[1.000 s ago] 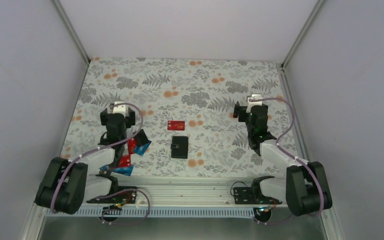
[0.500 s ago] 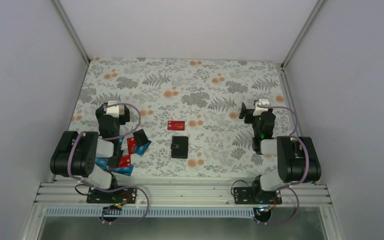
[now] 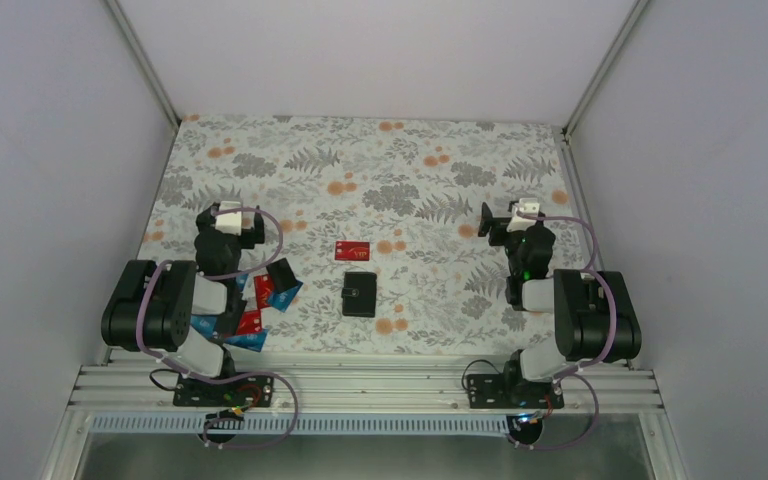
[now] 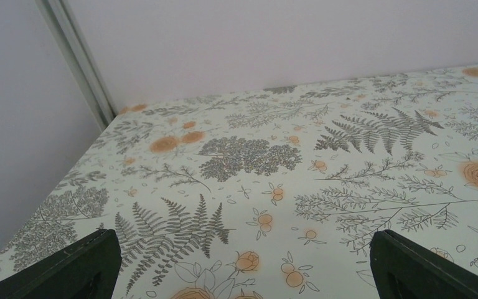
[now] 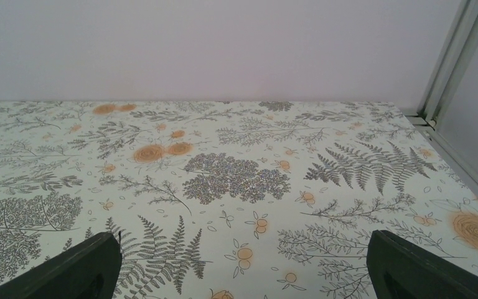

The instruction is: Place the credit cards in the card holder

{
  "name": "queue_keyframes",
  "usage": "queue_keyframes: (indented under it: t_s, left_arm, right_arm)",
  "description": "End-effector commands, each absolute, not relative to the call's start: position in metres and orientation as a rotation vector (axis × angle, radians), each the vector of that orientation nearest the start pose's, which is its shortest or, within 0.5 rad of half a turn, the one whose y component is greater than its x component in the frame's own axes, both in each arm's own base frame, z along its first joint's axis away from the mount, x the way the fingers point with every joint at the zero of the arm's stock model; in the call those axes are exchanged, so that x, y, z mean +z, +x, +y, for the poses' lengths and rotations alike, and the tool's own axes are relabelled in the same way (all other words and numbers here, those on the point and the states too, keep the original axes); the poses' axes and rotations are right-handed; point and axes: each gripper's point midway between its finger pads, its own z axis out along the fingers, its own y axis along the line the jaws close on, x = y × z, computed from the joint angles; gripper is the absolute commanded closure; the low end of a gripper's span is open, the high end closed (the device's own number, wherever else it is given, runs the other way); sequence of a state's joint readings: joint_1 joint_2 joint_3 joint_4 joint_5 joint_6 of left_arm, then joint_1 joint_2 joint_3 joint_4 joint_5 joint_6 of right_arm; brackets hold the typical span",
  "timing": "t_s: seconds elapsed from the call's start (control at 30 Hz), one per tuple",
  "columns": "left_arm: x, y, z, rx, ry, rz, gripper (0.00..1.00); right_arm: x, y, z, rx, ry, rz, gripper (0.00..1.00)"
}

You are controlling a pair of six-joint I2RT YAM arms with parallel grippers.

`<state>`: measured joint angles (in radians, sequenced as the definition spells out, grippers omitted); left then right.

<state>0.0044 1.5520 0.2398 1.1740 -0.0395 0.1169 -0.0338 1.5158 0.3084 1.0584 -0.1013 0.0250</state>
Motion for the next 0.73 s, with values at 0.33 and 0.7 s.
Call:
queue_keyframes:
  t_s: [0.33,0.7]
  left_arm:
    - [0.139,0.383,0.005,0.100,0.083,1.643,0.00]
    - [0.139,0.383,0.005,0.102,0.085,1.643,0.00]
  right_arm:
    - [0.145,0.395,0.014,0.103,-0.094,1.677,0.00]
    - [0.144,0.396,0.015,0.116,-0.105,1.678,0.00]
